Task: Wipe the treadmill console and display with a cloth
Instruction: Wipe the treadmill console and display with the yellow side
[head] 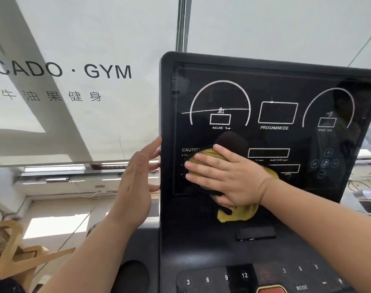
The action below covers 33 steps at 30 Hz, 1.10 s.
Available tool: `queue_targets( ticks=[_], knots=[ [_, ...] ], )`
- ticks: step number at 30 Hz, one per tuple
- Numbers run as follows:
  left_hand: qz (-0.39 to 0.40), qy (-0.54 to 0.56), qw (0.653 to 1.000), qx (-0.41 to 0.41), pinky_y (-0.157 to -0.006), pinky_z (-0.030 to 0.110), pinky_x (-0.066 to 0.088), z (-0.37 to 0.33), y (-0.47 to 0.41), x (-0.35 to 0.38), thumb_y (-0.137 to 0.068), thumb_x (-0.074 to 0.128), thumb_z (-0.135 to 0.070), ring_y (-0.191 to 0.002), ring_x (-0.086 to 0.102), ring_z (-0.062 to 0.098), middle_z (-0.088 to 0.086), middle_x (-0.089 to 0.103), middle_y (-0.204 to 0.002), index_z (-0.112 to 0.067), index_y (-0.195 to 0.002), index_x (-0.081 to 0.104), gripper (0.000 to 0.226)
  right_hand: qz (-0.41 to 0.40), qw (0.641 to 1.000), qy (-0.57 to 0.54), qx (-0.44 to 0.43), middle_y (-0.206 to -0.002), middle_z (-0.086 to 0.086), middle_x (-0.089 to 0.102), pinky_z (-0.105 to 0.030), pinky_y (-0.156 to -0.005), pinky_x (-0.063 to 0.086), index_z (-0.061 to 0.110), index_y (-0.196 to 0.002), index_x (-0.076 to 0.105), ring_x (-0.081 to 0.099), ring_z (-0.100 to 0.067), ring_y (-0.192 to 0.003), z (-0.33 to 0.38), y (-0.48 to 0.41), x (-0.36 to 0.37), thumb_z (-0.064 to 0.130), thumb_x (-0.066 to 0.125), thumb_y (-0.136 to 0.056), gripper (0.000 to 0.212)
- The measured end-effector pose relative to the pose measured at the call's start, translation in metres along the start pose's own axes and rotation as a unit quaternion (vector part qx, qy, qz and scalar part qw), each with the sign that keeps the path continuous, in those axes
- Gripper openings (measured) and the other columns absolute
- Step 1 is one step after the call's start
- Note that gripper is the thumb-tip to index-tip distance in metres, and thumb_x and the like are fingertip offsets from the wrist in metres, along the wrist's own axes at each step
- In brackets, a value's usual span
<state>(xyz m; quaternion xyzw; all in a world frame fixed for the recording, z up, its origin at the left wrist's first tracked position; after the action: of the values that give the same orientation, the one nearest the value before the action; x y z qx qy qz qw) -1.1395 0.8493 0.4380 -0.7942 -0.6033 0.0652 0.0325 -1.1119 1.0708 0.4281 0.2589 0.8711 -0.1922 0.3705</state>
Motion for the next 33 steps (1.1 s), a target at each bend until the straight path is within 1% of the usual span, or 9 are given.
queue_targets(
  ticks=[2,4,8,13,17,23,25,29,33],
  knots=[
    [0.002,0.005,1.000,-0.005,-0.083,0.034,0.054,0.000,0.000,0.000,-0.084,0.015,-0.079,-0.122,0.056,-0.003,-0.022,0.055,-0.141,-0.058,-0.138,0.048,0.066,-0.023,0.999,0.006,0.048,-0.171,-0.009,0.011,-0.055,-0.129,0.000,0.017,-0.164,0.018,0.004,-0.030,-0.160,-0.032,-0.012,-0.014,0.046,0.044,-0.098,0.078],
    [0.004,0.006,1.000,-0.008,-0.086,0.038,0.055,0.000,0.001,0.000,-0.084,0.016,-0.079,-0.123,0.056,-0.002,-0.021,0.055,-0.141,-0.058,-0.138,0.047,0.066,-0.063,0.986,0.013,0.152,-0.170,-0.015,0.018,-0.059,-0.127,0.007,0.013,-0.163,0.024,0.014,-0.037,-0.158,-0.072,-0.032,-0.034,0.051,0.044,-0.099,0.077],
    [0.012,0.025,0.999,-0.020,-0.085,0.036,0.056,-0.005,0.001,0.001,-0.085,0.013,-0.080,-0.124,0.057,0.000,-0.019,0.057,-0.139,-0.058,-0.135,0.051,0.066,-0.072,0.964,0.015,0.254,-0.170,-0.022,0.015,-0.064,-0.126,0.008,0.009,-0.164,0.020,0.012,-0.044,-0.157,-0.111,-0.071,-0.058,0.062,0.043,-0.095,0.089],
    [0.026,0.135,0.986,-0.097,-0.092,0.059,0.054,0.002,-0.005,-0.014,-0.082,0.009,-0.080,-0.126,0.060,0.014,-0.011,0.066,-0.133,-0.044,-0.135,0.059,0.081,-0.025,0.996,0.024,0.083,-0.172,-0.015,0.007,-0.058,-0.128,0.000,0.012,-0.165,0.013,0.005,-0.037,-0.159,-0.067,-0.073,-0.044,0.064,0.036,-0.098,0.088],
    [0.041,0.136,0.984,-0.111,-0.095,0.061,0.052,0.002,-0.004,-0.014,-0.083,0.009,-0.079,-0.131,0.056,0.016,-0.010,0.063,-0.137,-0.037,-0.133,0.064,0.085,-0.001,1.000,0.005,-0.014,-0.173,-0.007,0.005,-0.053,-0.129,-0.002,0.016,-0.165,0.014,0.001,-0.028,-0.160,-0.015,-0.043,-0.016,0.058,0.040,-0.100,0.082],
    [0.037,0.087,0.993,-0.075,-0.096,0.053,0.054,0.002,0.000,-0.006,-0.088,0.011,-0.074,-0.128,0.055,0.004,-0.022,0.060,-0.137,-0.049,-0.131,0.062,0.071,0.017,0.998,0.022,-0.059,-0.173,-0.006,0.007,-0.051,-0.129,-0.005,0.017,-0.165,0.014,0.002,-0.027,-0.159,-0.005,-0.017,-0.004,0.065,0.042,-0.096,0.088],
    [0.042,0.075,0.994,-0.061,-0.096,0.048,0.053,0.002,0.003,-0.003,-0.089,0.010,-0.073,-0.129,0.052,-0.001,-0.028,0.056,-0.138,-0.052,-0.134,0.058,0.069,0.007,0.999,0.031,-0.003,-0.172,-0.008,0.005,-0.053,-0.128,-0.004,0.018,-0.166,0.013,0.003,-0.029,-0.159,-0.034,-0.022,-0.014,0.072,0.041,-0.092,0.096],
    [0.041,0.068,0.996,-0.045,-0.097,0.043,0.051,0.002,0.006,0.000,-0.089,0.009,-0.071,-0.132,0.049,-0.003,-0.029,0.052,-0.142,-0.046,-0.142,0.051,0.073,-0.039,0.978,0.024,0.203,-0.172,-0.014,0.010,-0.060,-0.127,0.003,0.015,-0.165,0.015,0.009,-0.038,-0.159,-0.114,-0.045,-0.052,0.079,0.045,-0.087,0.105],
    [0.026,0.128,0.988,-0.076,-0.100,0.056,0.048,0.003,0.004,-0.003,-0.086,0.010,-0.077,-0.132,0.052,0.005,-0.021,0.059,-0.140,-0.043,-0.133,0.062,0.079,-0.027,0.973,0.008,0.229,-0.172,-0.017,0.008,-0.061,-0.127,0.005,0.014,-0.165,0.014,0.005,-0.039,-0.159,-0.129,-0.081,-0.071,0.081,0.046,-0.081,0.112]
  ],
)
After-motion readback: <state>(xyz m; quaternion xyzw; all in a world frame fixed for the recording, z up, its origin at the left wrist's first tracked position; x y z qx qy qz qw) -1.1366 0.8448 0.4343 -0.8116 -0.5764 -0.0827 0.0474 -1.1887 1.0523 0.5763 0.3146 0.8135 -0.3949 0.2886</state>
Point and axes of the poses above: each hand's wrist, its own y-axis away from the middle knuckle, its own x-axis out of the palm, z = x × y, the point moved 5 cm from there along -y, towards the middle knuckle
